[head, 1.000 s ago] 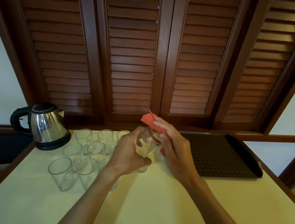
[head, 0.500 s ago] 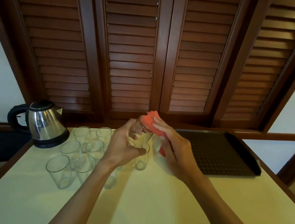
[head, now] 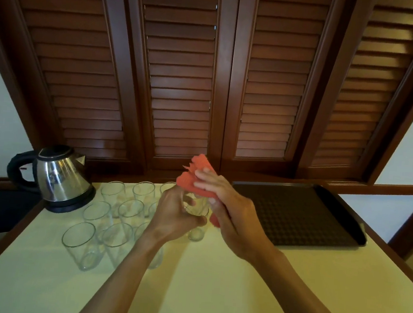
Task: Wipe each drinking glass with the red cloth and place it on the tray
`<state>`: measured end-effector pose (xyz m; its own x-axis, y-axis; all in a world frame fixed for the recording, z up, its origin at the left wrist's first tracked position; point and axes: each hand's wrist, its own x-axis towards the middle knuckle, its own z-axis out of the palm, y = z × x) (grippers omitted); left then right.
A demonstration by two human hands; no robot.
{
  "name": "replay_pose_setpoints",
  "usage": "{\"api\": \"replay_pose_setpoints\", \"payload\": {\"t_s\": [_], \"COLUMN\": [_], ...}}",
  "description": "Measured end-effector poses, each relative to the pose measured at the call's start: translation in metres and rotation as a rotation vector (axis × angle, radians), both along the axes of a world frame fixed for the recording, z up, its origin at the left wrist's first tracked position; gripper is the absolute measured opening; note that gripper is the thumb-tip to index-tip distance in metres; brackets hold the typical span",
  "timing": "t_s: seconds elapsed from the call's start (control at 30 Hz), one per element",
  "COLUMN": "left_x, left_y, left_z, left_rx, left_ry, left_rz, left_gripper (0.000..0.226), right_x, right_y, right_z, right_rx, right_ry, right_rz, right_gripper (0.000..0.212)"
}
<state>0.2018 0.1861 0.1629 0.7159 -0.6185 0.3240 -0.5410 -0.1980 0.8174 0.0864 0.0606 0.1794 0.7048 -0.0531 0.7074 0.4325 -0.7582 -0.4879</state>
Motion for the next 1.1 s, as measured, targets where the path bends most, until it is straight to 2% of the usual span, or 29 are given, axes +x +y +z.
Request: {"api": "replay_pose_setpoints", "payload": {"t_s": [0.03,0.1,0.17,0.27,0.4,0.5,0.63,0.73,0.8,0.87,0.93,1.03,1.1], "left_x": [0.000,-0.004,-0.010,-0.011,-0.010,-0.010,-0.005,-0.003,-0.003,-0.002,0.002,0.006,0.008], "left_y": [0.001,-0.001,-0.005,-0.011,-0.026,-0.042,-0.068,-0.093,-0.109,-0.122,-0.132,-0.142,-0.146], "left_z": [0.002,0.003,0.002,0.008,0.011,0.009,0.001,-0.005,-0.008,-0.012,-0.019,-0.030,-0.036], "left_rx": [-0.040,-0.160,-0.289,-0.424,-0.365,-0.337,-0.267,-0.208,-0.185,-0.187,-0.189,-0.191,-0.200], "left_ry": [0.099,0.342,0.542,0.729,0.641,0.662,0.636,0.558,0.547,0.553,0.556,0.544,0.545], "left_rz": [-0.015,-0.121,-0.214,-0.229,-0.143,-0.092,-0.074,-0.076,-0.081,-0.068,-0.038,-0.011,-0.005], "left_gripper": [0.069,0.077,0.073,0.067,0.061,0.040,0.046,0.044,0.048,0.038,0.034,0.043,0.037], "right_x": [-0.001,0.000,0.002,-0.004,-0.022,-0.039,-0.045,-0.035,-0.029,-0.030,-0.033,-0.039,-0.042], "right_y": [0.000,-0.002,-0.002,0.001,-0.009,-0.033,-0.092,-0.134,-0.149,-0.149,-0.147,-0.148,-0.152], "right_z": [-0.007,-0.017,-0.022,-0.036,-0.054,-0.068,-0.103,-0.140,-0.161,-0.172,-0.179,-0.186,-0.191], "right_rx": [0.054,0.319,0.525,0.504,0.421,0.458,0.475,0.216,-0.058,-0.250,-0.297,-0.286,-0.281], "right_ry": [-0.032,-0.046,-0.018,-0.016,0.009,0.090,0.190,0.288,0.426,0.529,0.499,0.469,0.471], "right_rz": [0.008,0.065,0.104,0.103,0.002,-0.125,-0.335,-0.524,-0.553,-0.532,-0.517,-0.519,-0.513], "right_gripper": [0.035,0.038,0.044,0.048,0.042,0.034,0.030,0.022,0.023,0.027,0.026,0.027,0.028]}}
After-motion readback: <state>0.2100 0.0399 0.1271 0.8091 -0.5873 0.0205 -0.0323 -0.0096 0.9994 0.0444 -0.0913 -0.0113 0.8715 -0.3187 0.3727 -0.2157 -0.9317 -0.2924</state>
